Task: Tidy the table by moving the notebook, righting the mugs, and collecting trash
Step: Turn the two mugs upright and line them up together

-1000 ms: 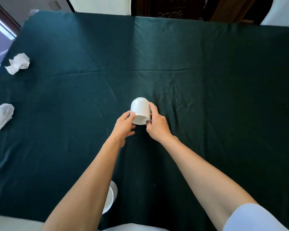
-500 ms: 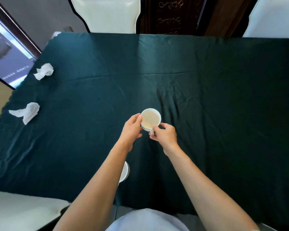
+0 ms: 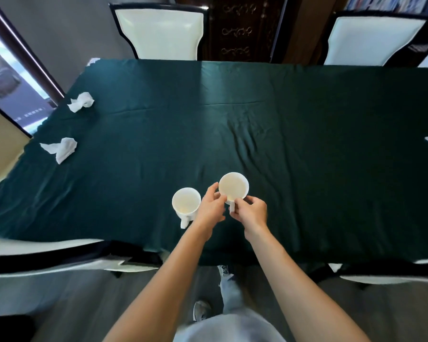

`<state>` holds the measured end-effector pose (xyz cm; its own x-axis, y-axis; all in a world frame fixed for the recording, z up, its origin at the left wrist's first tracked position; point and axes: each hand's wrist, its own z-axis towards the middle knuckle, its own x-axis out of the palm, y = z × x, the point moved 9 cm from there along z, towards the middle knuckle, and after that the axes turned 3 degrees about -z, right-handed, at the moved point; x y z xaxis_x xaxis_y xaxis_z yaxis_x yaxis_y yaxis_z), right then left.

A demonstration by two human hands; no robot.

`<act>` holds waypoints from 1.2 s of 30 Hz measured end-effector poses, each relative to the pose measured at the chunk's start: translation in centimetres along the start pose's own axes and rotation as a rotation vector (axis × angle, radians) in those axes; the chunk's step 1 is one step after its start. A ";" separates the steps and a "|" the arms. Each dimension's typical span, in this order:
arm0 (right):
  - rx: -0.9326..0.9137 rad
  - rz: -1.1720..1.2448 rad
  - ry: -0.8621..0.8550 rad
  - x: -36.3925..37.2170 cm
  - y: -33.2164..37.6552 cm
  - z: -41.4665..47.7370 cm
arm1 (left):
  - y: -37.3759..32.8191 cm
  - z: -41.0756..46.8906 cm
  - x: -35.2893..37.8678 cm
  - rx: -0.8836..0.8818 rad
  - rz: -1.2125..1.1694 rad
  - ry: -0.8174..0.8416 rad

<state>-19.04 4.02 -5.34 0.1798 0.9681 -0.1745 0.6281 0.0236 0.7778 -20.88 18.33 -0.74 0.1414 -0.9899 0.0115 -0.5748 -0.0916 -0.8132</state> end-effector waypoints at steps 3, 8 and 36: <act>0.012 -0.031 -0.029 -0.5 -1.1 -1.2 | 2.2 -1.7 0.8 -0.032 -0.012 0.028; 0.007 -0.117 -0.043 0.1 -1.3 -1.6 | 4.1 -3.2 1.4 -0.044 -0.027 0.045; -0.228 -0.324 0.208 -1.4 -1.9 0.1 | 6.3 -4.5 -9.0 0.211 -0.107 -0.537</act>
<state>-20.44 2.59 -6.66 -0.1694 0.9307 -0.3243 0.4400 0.3658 0.8201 -29.41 26.21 -3.38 0.6096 -0.7780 -0.1521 -0.3700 -0.1096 -0.9225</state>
